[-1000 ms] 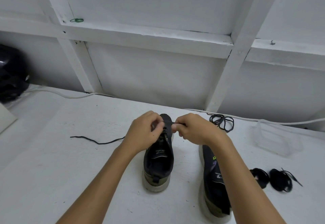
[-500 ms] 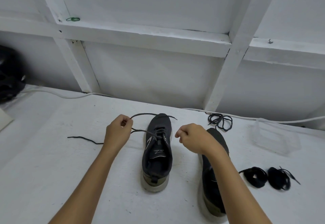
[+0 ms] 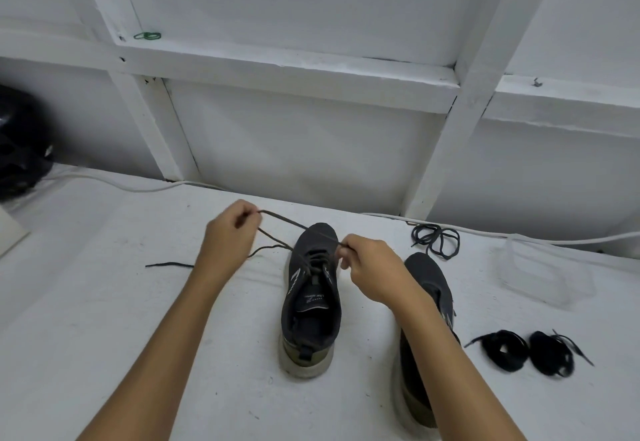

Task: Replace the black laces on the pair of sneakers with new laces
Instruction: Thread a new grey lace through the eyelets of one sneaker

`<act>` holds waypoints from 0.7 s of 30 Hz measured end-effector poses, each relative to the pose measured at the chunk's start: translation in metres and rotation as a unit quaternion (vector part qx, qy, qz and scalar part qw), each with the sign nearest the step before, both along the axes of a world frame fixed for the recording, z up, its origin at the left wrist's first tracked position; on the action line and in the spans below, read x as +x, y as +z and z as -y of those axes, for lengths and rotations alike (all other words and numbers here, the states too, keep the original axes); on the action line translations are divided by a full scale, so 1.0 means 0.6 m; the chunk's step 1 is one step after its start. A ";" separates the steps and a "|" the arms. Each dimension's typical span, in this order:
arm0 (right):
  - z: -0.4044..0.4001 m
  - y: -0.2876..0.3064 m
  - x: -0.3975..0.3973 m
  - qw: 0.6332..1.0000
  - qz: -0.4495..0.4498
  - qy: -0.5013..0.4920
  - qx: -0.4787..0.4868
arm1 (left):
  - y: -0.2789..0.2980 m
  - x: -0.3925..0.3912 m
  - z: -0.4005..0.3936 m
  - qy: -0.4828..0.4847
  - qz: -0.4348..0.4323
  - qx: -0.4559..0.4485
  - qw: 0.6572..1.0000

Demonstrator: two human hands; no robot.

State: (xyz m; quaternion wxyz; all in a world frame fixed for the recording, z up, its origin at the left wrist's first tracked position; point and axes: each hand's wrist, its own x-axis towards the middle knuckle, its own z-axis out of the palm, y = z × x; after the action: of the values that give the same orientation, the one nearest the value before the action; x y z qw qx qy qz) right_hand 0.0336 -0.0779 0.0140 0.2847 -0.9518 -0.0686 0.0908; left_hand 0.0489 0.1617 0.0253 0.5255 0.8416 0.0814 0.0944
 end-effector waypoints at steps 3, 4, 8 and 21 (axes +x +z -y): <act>0.017 -0.001 -0.009 1.000 -0.030 0.001 0.004 | -0.016 0.007 -0.025 0.058 -0.061 0.005 0.996; 0.017 0.000 -0.012 0.999 -0.047 0.002 0.012 | -0.022 0.007 -0.028 0.061 -0.076 0.011 0.995; 0.008 0.002 -0.023 0.986 -0.132 -0.010 0.099 | -0.044 0.006 -0.018 0.054 -0.144 0.058 0.986; -0.025 -0.041 -0.057 0.895 -0.097 -0.267 0.343 | -0.054 -0.060 0.104 -0.168 -0.082 0.196 0.963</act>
State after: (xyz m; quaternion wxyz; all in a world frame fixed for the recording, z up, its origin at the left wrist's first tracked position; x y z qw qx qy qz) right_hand -0.0007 -0.0630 -0.0107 0.6122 -0.7641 0.1894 0.0740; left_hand 0.0126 0.0992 -0.0073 0.3500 0.9346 -0.0388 -0.0507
